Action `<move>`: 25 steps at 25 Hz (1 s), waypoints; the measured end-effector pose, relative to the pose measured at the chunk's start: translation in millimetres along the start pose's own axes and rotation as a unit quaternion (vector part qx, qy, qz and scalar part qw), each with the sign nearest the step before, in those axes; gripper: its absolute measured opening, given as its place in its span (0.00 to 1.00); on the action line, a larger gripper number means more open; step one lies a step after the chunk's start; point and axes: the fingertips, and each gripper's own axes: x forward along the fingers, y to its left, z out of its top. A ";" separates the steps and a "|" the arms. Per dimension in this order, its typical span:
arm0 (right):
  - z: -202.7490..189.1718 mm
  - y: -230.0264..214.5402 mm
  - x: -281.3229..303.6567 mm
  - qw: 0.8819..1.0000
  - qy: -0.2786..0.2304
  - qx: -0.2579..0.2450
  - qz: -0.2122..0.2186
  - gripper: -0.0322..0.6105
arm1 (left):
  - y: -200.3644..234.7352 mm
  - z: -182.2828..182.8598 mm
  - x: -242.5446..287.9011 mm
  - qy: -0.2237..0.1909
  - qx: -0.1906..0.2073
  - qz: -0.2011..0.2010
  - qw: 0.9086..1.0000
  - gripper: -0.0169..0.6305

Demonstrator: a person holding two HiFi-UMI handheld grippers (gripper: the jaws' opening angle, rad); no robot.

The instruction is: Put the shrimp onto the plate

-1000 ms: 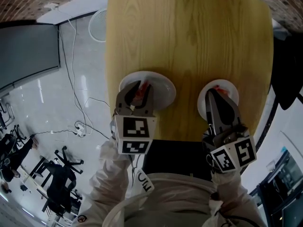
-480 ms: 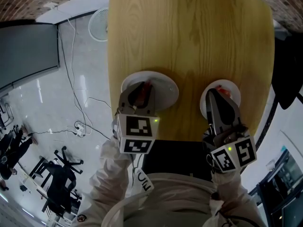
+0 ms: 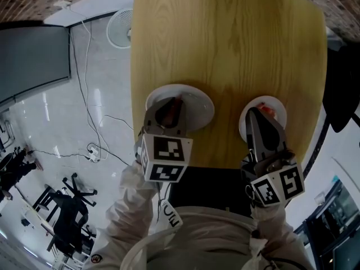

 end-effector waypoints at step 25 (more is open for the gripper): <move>-0.8 -25.0 -33.8 0.999 -0.019 0.016 -0.025 0.09 | -16.6 24.5 -5.3 -0.014 0.045 0.025 0.999 0.12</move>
